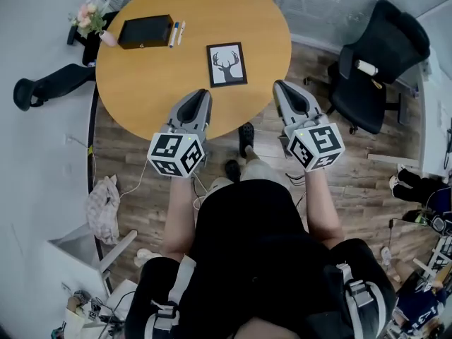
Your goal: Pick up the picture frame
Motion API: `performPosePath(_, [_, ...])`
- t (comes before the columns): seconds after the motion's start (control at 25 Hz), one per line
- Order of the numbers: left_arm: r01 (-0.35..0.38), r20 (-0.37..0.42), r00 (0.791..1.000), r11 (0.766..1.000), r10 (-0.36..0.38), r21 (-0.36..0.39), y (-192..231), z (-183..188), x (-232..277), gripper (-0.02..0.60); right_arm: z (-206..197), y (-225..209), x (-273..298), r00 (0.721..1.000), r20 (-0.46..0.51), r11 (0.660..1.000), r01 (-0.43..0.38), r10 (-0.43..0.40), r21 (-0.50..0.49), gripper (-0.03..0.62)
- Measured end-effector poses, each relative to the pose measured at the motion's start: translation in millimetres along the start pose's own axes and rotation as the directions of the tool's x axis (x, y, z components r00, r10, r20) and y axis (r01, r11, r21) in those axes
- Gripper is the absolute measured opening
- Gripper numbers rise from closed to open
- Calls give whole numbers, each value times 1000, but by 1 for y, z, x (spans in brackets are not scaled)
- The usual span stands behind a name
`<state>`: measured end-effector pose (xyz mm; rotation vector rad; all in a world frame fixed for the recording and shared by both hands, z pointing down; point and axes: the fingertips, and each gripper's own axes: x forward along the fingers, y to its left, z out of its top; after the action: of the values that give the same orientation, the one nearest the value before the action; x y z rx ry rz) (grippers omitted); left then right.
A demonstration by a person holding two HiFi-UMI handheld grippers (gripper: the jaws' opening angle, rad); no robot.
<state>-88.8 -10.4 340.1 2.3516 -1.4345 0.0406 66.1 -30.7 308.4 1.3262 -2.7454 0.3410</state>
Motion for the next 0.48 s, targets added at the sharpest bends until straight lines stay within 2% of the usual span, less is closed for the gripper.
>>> performPosePath(0.48, [-68, -48, 997, 997, 67, -27, 70, 30, 111, 28, 12, -81, 121, 998, -40, 999, -50, 51, 20, 21])
